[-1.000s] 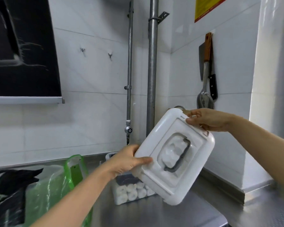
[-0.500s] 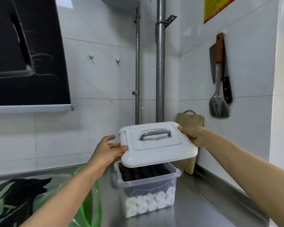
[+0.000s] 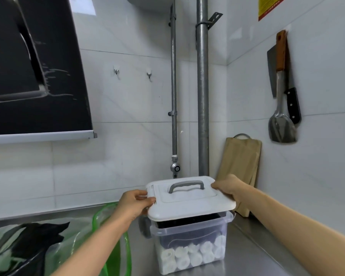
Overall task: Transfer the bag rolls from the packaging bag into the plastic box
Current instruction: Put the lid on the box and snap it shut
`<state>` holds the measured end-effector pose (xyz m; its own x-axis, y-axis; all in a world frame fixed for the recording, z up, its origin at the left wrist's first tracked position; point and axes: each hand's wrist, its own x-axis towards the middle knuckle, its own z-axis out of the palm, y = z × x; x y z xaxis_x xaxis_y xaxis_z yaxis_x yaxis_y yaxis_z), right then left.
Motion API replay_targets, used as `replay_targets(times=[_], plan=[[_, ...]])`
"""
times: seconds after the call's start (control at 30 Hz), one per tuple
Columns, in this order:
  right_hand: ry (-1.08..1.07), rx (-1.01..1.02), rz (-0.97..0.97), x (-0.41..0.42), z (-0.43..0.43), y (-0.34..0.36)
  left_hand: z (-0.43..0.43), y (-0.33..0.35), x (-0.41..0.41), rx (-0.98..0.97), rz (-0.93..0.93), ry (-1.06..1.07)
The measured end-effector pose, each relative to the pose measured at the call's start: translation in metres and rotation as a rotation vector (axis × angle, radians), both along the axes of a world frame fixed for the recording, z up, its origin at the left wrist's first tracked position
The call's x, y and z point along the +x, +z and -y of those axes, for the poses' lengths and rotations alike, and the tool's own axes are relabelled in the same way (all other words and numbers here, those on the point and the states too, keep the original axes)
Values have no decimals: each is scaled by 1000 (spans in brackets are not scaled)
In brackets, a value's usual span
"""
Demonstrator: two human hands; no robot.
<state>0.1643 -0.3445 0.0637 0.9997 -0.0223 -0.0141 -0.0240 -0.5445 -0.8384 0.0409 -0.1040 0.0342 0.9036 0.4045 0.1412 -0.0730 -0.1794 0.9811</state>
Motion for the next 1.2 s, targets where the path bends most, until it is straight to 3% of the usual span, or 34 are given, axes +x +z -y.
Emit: replay_targets(times=[0.87, 1.03, 1.2], plan=[[13, -360, 240, 7, -9, -61, 0, -40, 19, 896, -196, 70], [-50, -453, 244, 4, -9, -60, -6, -49, 20, 809, -226, 79], [-20, -320, 184, 1, -5, -61, -2, -49, 15, 518, -144, 78]])
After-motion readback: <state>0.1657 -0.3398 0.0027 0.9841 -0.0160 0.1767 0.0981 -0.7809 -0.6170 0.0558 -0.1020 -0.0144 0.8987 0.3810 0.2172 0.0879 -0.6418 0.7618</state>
